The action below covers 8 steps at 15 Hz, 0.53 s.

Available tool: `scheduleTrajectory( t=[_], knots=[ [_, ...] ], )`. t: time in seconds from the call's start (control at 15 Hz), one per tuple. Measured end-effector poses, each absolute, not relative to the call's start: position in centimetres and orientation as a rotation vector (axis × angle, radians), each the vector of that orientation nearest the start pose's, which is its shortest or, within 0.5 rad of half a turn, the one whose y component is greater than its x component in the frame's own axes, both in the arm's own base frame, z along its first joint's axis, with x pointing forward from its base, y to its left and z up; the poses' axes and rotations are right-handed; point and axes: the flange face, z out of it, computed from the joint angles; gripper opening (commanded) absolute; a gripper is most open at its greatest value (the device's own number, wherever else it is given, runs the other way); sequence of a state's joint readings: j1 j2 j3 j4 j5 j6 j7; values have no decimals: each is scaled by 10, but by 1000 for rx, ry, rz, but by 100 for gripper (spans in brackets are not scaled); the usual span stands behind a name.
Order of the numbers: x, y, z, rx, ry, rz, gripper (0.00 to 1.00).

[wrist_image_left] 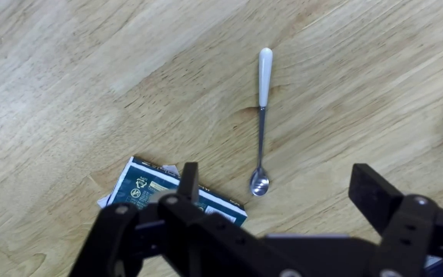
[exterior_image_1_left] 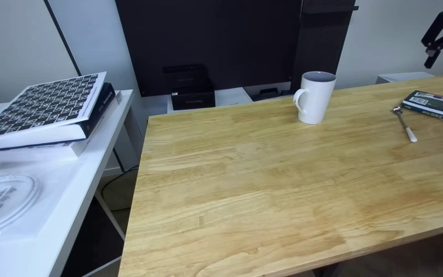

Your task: Pick up the silver spoon from the table and put it in the mug cup

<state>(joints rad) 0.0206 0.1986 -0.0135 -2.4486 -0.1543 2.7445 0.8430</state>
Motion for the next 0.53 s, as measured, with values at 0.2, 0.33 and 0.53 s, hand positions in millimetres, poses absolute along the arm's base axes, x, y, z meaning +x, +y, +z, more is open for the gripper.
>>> scheduleTrajectory(
  t=[0.2, 0.33, 0.53],
  knots=[
    [495, 11, 227, -2966, 1074, -200, 100],
    [496, 10, 222, -2945, 1103, -197, 100],
    [499, 4, 214, -2891, 1184, -185, 100]
  ],
)
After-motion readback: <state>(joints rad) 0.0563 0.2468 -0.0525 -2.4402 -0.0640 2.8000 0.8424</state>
